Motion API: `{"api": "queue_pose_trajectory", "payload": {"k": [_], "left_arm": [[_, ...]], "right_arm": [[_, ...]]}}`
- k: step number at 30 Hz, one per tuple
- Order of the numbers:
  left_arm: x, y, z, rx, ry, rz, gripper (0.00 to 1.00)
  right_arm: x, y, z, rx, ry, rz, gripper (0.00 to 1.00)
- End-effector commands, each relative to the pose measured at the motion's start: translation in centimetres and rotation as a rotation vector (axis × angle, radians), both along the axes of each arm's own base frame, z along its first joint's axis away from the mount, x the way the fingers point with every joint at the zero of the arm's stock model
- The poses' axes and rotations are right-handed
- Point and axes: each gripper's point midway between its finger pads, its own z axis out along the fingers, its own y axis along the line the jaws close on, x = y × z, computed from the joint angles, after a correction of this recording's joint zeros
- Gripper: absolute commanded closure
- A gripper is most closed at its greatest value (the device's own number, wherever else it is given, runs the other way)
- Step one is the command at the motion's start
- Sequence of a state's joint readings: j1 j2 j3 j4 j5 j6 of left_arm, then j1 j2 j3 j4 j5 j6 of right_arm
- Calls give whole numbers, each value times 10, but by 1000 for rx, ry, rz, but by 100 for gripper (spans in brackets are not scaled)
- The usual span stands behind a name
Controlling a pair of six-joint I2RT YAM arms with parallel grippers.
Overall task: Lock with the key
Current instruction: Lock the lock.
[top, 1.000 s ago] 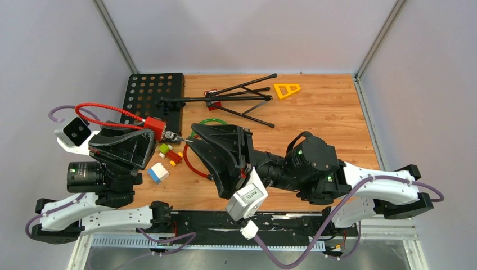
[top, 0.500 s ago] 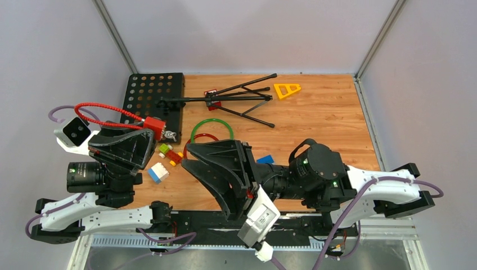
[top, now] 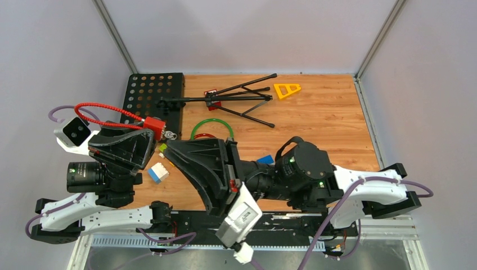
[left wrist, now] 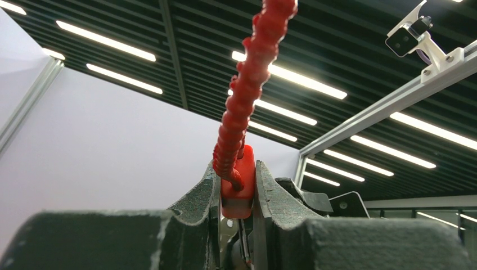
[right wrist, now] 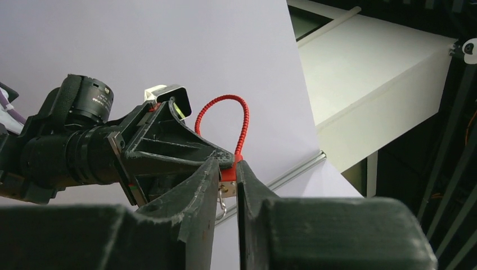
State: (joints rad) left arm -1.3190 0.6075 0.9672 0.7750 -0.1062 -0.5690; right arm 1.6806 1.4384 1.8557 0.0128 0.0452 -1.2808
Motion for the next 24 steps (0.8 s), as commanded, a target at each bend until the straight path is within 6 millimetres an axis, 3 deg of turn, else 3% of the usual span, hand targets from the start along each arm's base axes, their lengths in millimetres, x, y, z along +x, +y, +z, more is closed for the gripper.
{"api": "queue_pose_trajectory", "payload": {"k": [1,8,24], "left_arm": [[-3,11,11,-42,-22,8,100],[-4,10,11,-42,-22,4,100],[-5,9,11,-48,-22,-10,100]], "right_arm": [[16,-2,14,25,13,-87,82],[21,3,4,-22,6,-113,77],[39,2,6,-17,1,-178,78]]}}
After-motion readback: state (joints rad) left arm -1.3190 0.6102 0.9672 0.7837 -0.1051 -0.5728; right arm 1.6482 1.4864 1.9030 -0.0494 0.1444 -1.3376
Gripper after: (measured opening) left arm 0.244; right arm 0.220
